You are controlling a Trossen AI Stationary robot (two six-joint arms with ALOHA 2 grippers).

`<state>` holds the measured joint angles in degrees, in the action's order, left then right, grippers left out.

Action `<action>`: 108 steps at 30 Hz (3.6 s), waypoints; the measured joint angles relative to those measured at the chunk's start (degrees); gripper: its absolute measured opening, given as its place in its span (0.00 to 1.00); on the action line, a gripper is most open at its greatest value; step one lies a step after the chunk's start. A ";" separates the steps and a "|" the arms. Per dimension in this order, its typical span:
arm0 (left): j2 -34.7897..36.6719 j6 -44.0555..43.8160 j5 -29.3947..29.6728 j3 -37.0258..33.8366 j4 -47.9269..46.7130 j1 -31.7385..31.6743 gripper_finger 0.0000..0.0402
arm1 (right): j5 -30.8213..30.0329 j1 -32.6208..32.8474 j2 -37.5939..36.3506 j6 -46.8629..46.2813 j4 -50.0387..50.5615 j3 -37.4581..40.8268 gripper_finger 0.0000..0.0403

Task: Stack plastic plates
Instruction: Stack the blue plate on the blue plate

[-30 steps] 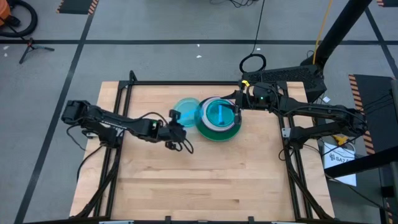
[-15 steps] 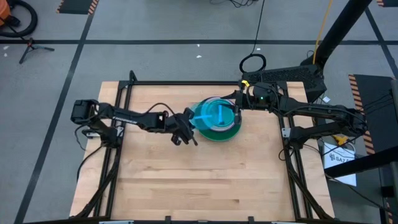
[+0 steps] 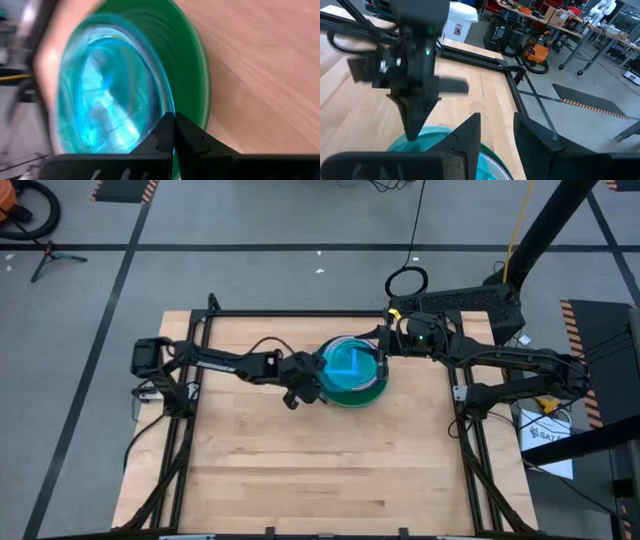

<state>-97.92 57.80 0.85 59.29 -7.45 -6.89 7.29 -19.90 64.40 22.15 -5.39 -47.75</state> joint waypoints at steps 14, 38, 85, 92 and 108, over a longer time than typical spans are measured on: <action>-8.99 -1.26 -0.66 16.37 -18.52 -2.10 0.01 | 0.00 0.00 0.00 0.22 0.98 0.00 0.28; -9.02 -4.37 2.24 16.37 -12.87 -2.67 0.20 | 0.02 0.00 0.00 1.07 0.98 0.00 0.28; 39.90 -40.93 7.07 -13.85 -6.58 -2.40 0.20 | -3.91 -0.70 18.28 -12.82 -5.67 -1.90 0.16; 42.23 -43.90 8.94 -13.87 -9.63 -0.84 0.20 | -1.27 -0.66 24.92 -15.47 -0.93 -1.81 0.04; 42.54 -47.07 13.25 -13.88 -15.35 -0.33 0.20 | -8.96 -1.83 27.26 -15.23 7.85 -1.81 0.01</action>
<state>-55.37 10.74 14.11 45.41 -22.80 -7.22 -1.67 -21.73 91.66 6.92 2.46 -49.56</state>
